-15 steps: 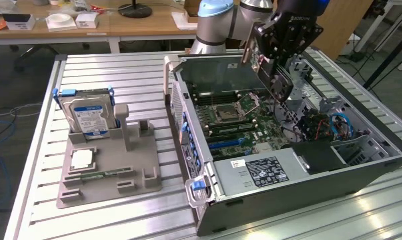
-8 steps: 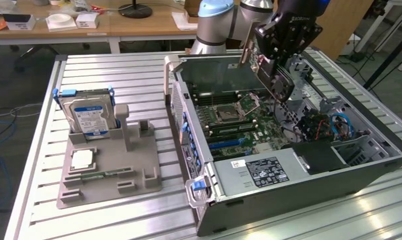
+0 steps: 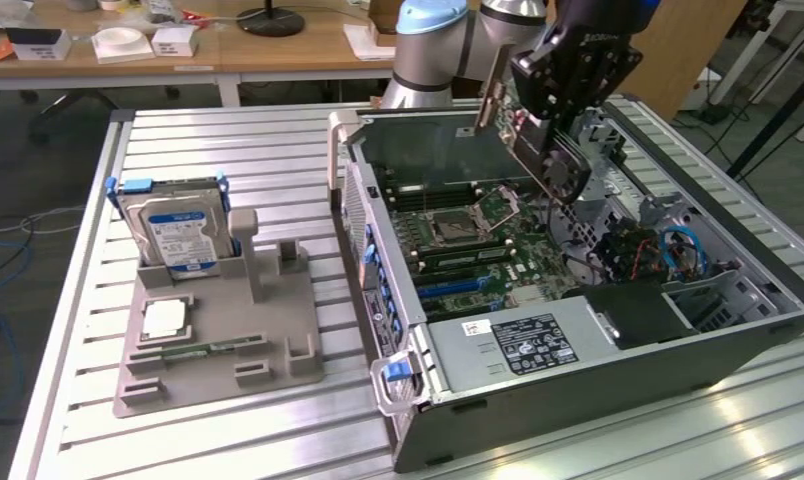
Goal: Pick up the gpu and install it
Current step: 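Insert the gpu into the slot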
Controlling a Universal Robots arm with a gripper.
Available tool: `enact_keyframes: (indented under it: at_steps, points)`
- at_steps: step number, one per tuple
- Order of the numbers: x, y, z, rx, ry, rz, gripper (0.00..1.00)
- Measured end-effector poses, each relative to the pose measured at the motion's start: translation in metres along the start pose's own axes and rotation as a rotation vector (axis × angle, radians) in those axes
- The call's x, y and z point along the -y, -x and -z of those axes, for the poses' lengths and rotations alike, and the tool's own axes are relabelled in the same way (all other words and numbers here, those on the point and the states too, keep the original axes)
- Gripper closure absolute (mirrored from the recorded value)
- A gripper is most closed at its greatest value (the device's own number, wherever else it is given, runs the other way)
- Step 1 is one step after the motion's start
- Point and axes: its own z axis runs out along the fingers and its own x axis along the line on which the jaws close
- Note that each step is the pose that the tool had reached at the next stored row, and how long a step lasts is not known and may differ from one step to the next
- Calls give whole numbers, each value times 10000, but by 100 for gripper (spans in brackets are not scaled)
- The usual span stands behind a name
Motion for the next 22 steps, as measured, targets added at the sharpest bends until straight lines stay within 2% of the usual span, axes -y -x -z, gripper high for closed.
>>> enact_keyframes:
  at_steps: [10, 22]
  points:
    - [0, 0, 0, -28, 19, 783, 74]
    - [0, 0, 0, -48, 31, 1343, 74]
